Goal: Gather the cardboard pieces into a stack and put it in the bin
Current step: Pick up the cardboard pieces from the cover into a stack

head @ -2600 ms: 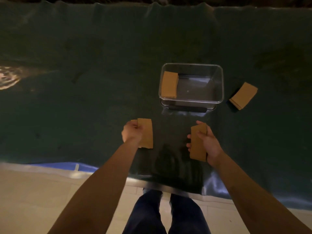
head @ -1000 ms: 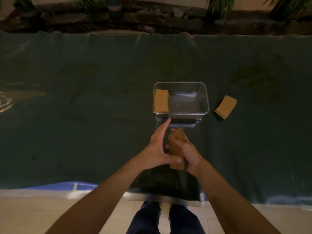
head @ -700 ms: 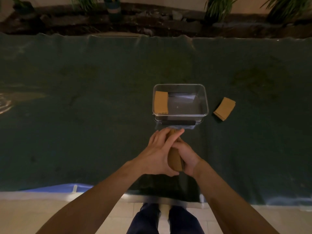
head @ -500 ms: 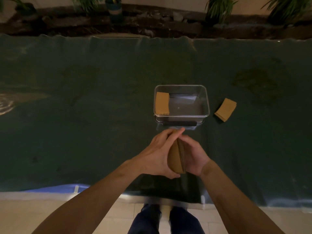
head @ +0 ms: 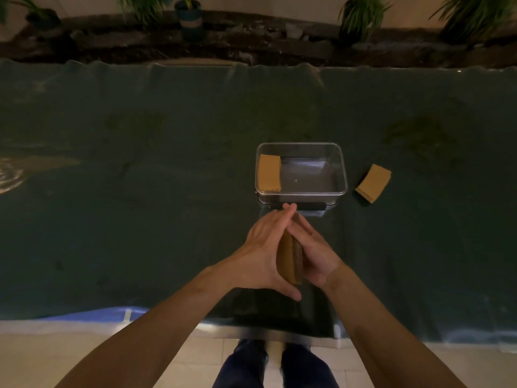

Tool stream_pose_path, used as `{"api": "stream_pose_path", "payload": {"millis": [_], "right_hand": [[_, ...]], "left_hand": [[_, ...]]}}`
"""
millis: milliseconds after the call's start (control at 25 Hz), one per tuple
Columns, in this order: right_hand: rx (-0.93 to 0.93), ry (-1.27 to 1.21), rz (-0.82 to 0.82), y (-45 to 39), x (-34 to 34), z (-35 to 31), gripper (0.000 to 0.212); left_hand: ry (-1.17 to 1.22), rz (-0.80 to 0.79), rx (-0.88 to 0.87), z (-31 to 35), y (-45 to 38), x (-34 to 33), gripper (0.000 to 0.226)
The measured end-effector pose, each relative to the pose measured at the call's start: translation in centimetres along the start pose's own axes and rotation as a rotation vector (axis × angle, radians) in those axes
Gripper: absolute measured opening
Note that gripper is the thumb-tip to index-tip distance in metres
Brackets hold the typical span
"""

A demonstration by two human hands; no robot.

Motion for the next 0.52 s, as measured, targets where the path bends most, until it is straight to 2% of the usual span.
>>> {"api": "stream_pose_path", "payload": {"millis": [80, 160, 240, 320, 400, 520], "right_hand": [[0.016, 0.154, 0.043, 0.2, 0.0, -0.7, 0.086], [0.014, 0.341, 0.059, 0.5, -0.2, -1.3, 0.102], [0.008, 0.448, 0.043, 0.6, -0.9, -1.5, 0.111], [0.017, 0.483, 0.029, 0.7, -1.6, -1.5, 0.110], [0.025, 0.498, 0.035, 0.8, -2.0, -1.7, 0.107], [-0.002, 0.502, -0.023, 1.2, -2.2, -1.4, 0.106]], "left_hand": [[0.442, 0.053, 0.025, -1.0, 0.6, 1.0, 0.129], [0.829, 0.146, 0.088, -2.4, 1.1, 2.1, 0.095], [0.828, 0.143, 0.181, -3.3, 1.1, 2.1, 0.067], [0.818, 0.157, 0.177, -3.4, 0.9, 1.7, 0.041], [0.877, 0.205, 0.157, -3.3, 0.9, 1.5, 0.036], [0.974, 0.269, 0.167, -3.5, 1.0, 2.2, 0.043]]}}
Point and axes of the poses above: each hand's wrist, its own y-axis away from the middle knuckle, its own x-axis out of the back of the hand, z = x × y, the point moved 9 cm from there along -y, towards the middle knuckle, and after that the axes turned 9 degrees about -z, right-handed, at the moved point
